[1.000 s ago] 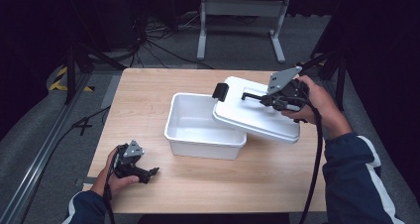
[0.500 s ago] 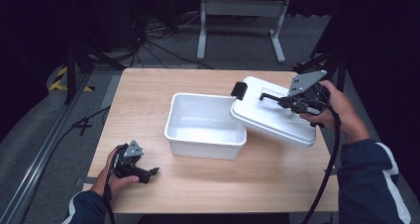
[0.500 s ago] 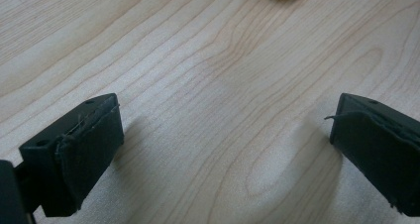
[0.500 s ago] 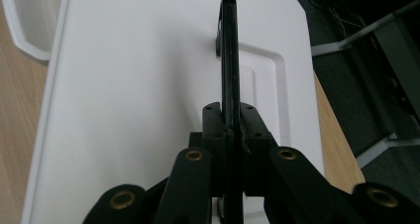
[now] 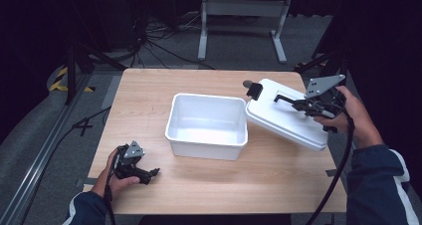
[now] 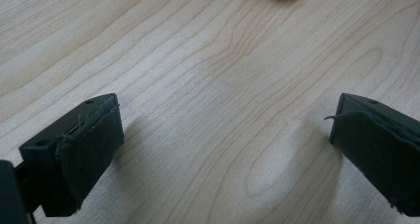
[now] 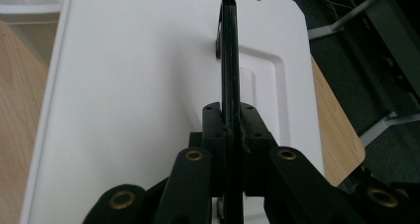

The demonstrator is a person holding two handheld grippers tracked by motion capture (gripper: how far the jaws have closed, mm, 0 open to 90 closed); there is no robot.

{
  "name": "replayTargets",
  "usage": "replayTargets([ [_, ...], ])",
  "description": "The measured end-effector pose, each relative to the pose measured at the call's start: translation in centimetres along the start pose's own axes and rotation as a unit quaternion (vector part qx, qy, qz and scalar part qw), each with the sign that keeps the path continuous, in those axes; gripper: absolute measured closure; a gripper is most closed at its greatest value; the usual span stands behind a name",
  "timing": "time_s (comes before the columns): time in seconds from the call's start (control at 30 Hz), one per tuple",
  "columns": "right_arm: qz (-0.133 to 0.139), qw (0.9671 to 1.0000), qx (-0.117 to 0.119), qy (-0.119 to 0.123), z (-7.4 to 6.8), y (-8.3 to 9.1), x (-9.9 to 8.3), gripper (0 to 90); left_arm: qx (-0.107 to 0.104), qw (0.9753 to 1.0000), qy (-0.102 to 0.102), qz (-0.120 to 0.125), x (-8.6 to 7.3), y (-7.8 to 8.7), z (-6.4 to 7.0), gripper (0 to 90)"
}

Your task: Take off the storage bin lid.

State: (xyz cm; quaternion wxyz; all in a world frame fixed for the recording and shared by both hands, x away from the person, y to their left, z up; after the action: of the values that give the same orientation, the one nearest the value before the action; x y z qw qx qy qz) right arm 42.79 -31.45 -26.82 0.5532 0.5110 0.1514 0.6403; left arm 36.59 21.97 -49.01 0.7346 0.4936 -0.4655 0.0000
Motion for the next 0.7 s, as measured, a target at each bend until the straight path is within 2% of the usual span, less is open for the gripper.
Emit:
replayTargets([
  [0.07,0.001,0.9999,-0.006,-0.009,0.0,0.1,-0.6,84.7,0.000,1.0000,0.000,0.000,0.0,0.0,0.0,0.6],
  [0.23,-0.001,0.9999,-0.005,-0.014,-0.1,-0.1,-1.4,84.7,0.002,1.0000,-0.001,0.001,0.0,0.0,0.0,0.6],
  [0.5,-0.010,0.9995,-0.010,-0.029,0.0,-1.0,-2.9,84.7,0.002,1.0000,0.000,0.000,0.0,0.0,0.0,0.6],
  [0.7,-0.025,0.9992,-0.003,-0.030,-0.1,-2.1,-3.6,84.7,0.002,1.0000,0.001,0.001,0.0,0.0,0.0,0.6],
])
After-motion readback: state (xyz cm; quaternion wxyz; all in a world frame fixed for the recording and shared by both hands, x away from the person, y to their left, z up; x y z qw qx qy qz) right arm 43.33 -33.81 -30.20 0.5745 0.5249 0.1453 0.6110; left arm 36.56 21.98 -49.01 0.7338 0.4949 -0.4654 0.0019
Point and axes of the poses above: each handheld gripper's, and its own axes: y roughly backward along the jaws, x roughly out of its top, z roughly to its right, the point moved 1 cm from there along -y, roughly forward along the jaws, and after that the axes turned 5 degrees about y, right-handed, at the moved point
